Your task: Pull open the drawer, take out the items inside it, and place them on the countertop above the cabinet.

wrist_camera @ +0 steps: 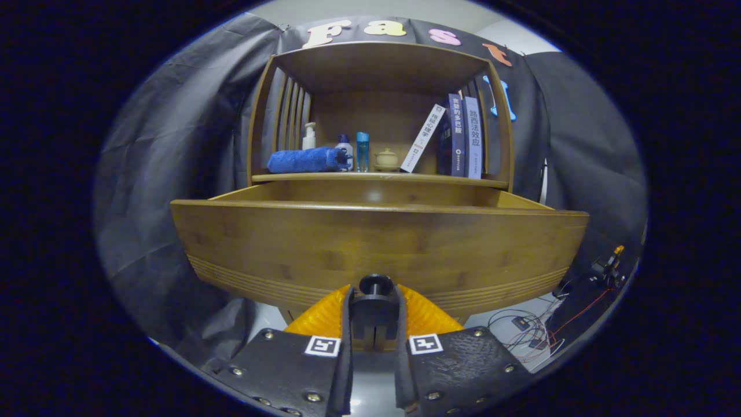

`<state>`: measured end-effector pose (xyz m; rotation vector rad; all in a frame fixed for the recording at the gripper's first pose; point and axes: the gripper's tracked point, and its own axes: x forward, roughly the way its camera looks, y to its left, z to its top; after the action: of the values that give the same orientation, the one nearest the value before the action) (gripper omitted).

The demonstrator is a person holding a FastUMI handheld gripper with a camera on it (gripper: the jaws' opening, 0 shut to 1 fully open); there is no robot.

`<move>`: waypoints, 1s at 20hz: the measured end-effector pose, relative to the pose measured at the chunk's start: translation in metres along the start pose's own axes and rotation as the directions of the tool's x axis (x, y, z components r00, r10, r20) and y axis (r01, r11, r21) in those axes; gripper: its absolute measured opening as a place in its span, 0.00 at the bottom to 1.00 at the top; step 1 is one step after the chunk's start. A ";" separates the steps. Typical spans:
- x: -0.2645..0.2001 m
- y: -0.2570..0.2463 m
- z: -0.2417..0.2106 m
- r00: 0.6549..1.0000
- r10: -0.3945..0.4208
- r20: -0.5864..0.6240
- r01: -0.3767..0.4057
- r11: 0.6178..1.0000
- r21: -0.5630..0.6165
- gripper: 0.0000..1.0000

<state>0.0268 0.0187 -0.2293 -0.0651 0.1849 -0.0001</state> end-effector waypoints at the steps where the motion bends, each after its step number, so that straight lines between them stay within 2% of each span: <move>1: -0.004 0.000 0.000 1.000 0.001 -0.003 -0.001 1.000 -0.009 0.29; 6: -0.015 0.001 -0.007 0.999 0.025 -0.022 -0.025 0.999 -0.025 0.29; 10: -0.020 0.001 -0.008 0.997 0.045 -0.055 -0.043 0.998 0.042 0.30; 13: -0.035 0.001 0.007 0.997 0.060 -0.039 -0.057 0.996 0.070 0.55; 18: -0.038 -0.013 0.078 1.000 -0.004 0.013 0.003 1.000 0.029 0.98; 20: -0.033 -0.009 0.106 1.000 0.003 0.017 -0.003 1.000 0.003 0.98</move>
<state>0.0141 0.0166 -0.1184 -0.0616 0.1680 0.0031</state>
